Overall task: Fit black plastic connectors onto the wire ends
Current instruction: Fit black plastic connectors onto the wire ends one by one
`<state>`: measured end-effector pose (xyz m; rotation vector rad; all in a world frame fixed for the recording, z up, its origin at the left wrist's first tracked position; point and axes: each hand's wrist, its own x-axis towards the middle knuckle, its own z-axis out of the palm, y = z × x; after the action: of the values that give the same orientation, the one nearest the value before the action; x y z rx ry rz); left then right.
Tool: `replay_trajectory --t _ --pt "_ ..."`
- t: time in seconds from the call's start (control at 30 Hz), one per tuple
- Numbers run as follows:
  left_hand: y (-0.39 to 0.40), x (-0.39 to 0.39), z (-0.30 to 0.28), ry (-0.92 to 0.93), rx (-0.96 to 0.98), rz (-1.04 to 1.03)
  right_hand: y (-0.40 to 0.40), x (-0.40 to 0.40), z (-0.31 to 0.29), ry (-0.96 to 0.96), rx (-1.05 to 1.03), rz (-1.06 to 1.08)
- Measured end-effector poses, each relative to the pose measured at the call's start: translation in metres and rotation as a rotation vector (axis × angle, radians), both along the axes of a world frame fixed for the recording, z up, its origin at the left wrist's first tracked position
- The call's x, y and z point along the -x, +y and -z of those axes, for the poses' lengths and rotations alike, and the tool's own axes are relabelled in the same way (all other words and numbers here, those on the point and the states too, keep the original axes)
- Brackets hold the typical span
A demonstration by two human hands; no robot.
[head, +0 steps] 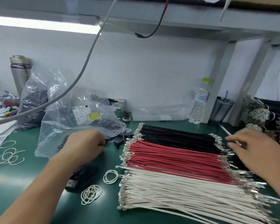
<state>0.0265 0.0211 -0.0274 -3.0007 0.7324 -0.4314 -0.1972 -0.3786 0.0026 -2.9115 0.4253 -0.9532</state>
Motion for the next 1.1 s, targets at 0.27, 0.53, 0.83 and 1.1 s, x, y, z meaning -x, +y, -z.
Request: replay_trajectory --t 0.27,0.53,0.83,1.1 --pt "-0.014 0.022 -0.005 -0.074 0.324 0.112 0.101 -0.156 0.021 0.339 -0.192 -0.276" --pt "-0.026 0.026 0.000 0.035 0.605 0.200 0.092 -0.174 0.026 0.327 -0.269 -0.213" --pt "-0.033 0.027 0.005 0.109 0.764 0.199 0.087 -0.175 0.012 0.278 -0.355 -0.230" --pt "-0.034 0.031 0.005 0.159 0.855 0.174 0.080 -0.176 0.002 0.206 -0.203 -0.242"
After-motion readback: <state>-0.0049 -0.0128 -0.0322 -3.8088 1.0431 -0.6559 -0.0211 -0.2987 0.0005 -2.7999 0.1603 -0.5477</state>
